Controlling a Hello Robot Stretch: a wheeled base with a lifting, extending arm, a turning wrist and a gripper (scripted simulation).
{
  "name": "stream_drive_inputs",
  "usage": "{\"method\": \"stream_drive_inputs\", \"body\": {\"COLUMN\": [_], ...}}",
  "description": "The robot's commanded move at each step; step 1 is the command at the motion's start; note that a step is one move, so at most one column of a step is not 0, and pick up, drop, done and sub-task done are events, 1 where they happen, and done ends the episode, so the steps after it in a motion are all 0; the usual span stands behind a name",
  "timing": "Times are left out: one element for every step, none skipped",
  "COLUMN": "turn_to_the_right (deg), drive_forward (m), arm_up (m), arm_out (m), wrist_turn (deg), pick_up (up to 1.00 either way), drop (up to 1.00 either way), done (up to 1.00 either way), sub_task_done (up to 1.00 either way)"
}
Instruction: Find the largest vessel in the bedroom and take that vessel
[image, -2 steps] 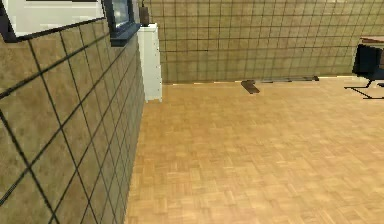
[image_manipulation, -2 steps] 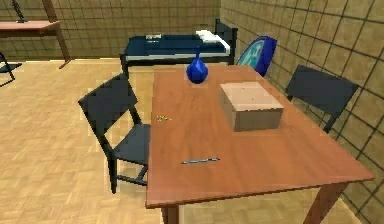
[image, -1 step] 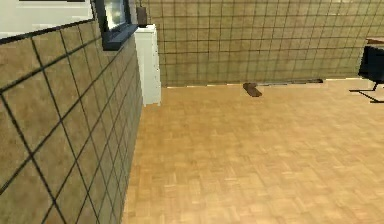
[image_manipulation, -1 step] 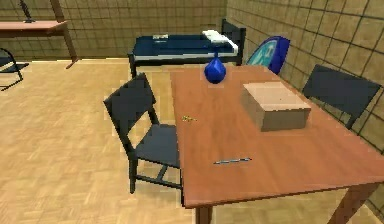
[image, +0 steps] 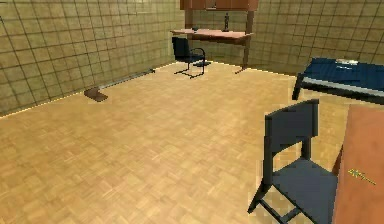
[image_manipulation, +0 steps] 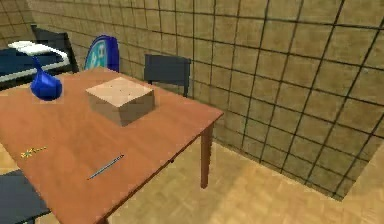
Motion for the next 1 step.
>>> {"method": "stream_drive_inputs", "body": {"turn_to_the_right": [0.0], "drive_forward": [1.00], "arm_up": [0.00], "arm_out": [0.00], "wrist_turn": [0.0], "pick_up": [0.00], "drop": [0.00], "done": [0.00], "sub_task_done": [0.00]}}
